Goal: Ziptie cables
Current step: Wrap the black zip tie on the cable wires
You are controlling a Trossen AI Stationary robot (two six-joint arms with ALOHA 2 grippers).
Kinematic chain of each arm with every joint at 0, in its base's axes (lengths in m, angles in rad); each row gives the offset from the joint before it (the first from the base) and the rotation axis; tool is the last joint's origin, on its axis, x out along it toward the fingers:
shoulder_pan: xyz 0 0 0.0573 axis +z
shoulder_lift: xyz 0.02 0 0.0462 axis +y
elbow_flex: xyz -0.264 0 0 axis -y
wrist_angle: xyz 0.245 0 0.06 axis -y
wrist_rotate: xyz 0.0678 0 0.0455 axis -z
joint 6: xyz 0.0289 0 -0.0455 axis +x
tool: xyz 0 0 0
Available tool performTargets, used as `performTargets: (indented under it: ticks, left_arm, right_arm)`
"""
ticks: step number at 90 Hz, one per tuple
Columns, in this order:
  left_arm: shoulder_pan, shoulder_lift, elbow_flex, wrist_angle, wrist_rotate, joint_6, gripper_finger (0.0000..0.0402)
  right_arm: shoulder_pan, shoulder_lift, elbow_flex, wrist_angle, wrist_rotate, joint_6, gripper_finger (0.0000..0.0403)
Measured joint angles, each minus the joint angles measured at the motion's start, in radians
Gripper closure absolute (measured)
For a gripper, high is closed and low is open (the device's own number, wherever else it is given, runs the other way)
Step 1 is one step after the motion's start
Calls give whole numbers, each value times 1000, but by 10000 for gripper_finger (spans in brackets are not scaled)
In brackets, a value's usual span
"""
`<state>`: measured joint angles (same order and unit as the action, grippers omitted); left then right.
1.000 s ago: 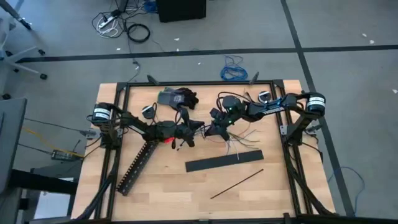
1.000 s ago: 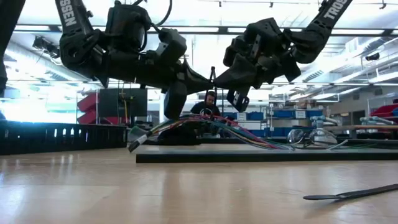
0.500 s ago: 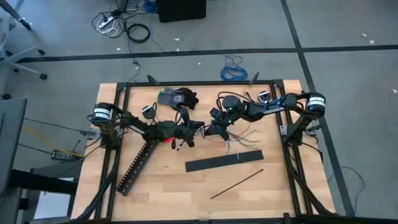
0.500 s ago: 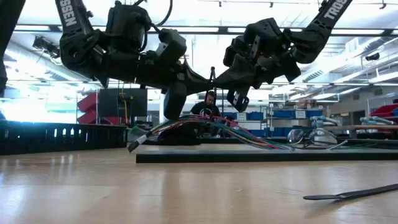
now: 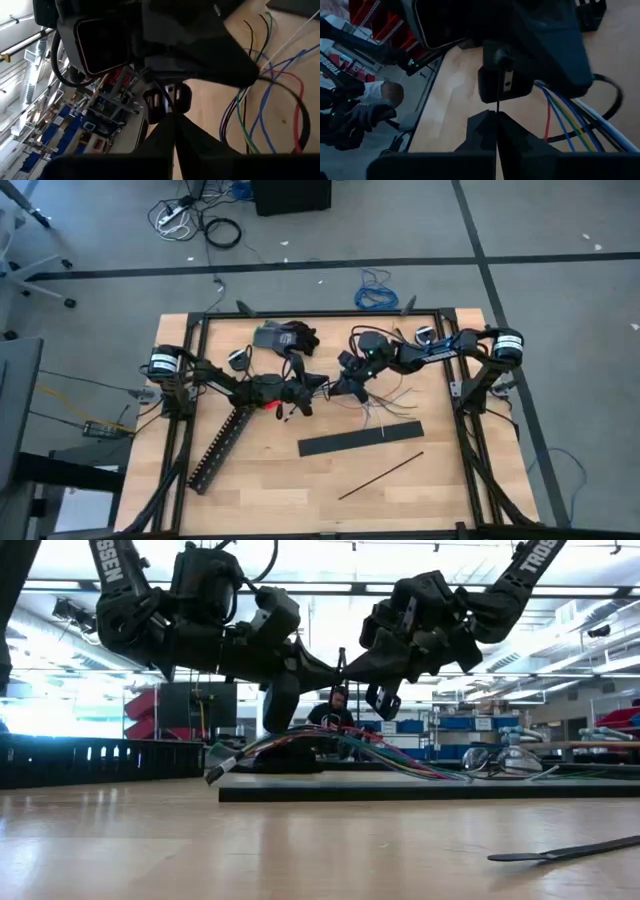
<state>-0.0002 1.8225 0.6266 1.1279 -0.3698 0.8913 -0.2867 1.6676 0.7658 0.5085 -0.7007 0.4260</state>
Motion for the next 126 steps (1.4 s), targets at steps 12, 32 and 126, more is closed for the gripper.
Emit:
performTargets:
  ticks: [12,32,126]
  left_arm:
    - [0,0,0,0,0,1,401]
    - [0,0,0,-2,-18,42,402]
    - [-2,0,0,-65,-38,130,401]
  right_arm:
    - [2,0,0,12,-1,25,403]
    - [5,0,0,20,0,71,403]
    - [-23,0,0,-2,-6,102,402]
